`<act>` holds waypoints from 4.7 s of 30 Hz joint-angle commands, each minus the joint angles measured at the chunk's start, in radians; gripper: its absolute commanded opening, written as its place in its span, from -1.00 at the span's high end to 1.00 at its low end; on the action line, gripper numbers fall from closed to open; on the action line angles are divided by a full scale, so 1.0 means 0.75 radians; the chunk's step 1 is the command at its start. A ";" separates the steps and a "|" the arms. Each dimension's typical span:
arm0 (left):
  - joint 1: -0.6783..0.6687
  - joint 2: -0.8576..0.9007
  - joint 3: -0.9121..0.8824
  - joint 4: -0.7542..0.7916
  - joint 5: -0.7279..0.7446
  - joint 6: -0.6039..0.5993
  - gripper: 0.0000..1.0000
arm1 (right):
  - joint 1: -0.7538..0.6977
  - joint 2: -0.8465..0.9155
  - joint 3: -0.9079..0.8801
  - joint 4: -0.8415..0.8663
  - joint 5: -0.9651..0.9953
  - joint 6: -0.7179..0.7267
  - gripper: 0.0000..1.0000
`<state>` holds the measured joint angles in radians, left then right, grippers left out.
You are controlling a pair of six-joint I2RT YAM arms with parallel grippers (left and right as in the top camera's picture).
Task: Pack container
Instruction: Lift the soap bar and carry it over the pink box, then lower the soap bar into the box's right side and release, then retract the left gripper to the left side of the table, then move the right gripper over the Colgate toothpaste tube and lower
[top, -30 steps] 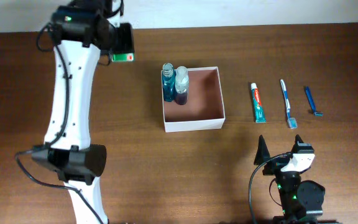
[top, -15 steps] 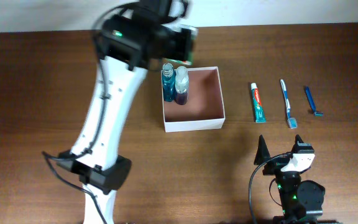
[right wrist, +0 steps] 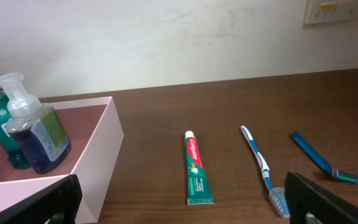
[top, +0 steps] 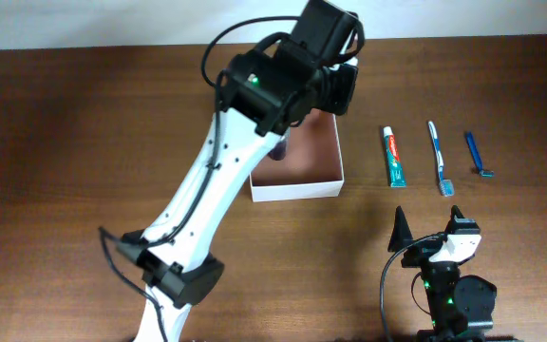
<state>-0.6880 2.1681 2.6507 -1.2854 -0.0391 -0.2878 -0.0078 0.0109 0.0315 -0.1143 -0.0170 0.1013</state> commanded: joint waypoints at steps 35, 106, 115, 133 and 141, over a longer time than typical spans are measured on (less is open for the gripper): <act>0.013 0.449 -0.025 -0.044 -0.192 -0.446 0.33 | -0.011 -0.009 -0.011 -0.001 -0.007 -0.001 -0.97; 0.749 0.230 0.608 -0.536 -0.417 -0.163 -0.99 | -0.011 -0.009 -0.011 -0.001 -0.007 -0.001 -0.97; 0.967 0.230 0.429 -0.536 -0.320 -0.163 -0.99 | -0.007 -0.009 -0.011 0.007 -0.026 0.046 -0.97; 1.011 0.230 0.006 -0.532 -0.301 -0.163 -0.99 | -0.007 -0.006 -0.009 0.083 -0.455 0.306 -0.97; 1.011 0.230 -0.025 -0.532 -0.302 -0.163 -0.99 | -0.008 -0.006 0.095 0.198 -0.529 0.257 -0.97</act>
<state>0.0677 2.3711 2.6343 -1.6833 -0.2687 -0.4255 -0.0078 0.0113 0.0387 0.0128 -0.3779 0.3138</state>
